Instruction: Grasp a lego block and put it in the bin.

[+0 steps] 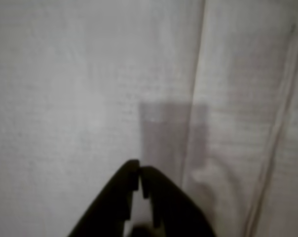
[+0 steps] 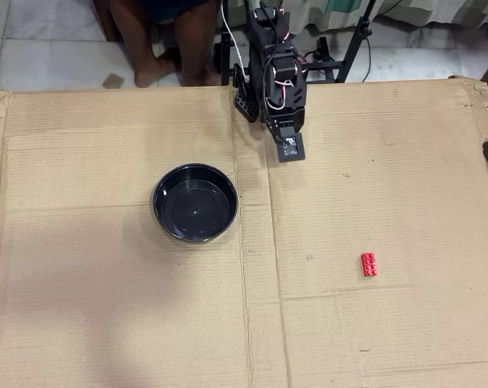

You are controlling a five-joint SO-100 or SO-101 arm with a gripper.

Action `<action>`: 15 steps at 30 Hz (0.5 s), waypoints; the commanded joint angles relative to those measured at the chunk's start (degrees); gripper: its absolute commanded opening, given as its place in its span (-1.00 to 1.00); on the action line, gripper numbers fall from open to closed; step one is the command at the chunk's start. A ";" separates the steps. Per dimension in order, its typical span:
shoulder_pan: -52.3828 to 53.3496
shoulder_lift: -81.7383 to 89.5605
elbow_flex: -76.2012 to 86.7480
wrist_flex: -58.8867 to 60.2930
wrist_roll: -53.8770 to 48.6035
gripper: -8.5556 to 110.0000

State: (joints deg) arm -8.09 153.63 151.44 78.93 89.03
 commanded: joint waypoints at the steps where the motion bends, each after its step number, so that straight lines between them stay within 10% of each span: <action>1: 0.18 -7.47 -7.21 -3.16 0.26 -0.84; 15: -2.99 -33.66 -31.20 -8.96 7.91 -0.84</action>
State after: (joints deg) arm -10.46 122.08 125.42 70.66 95.36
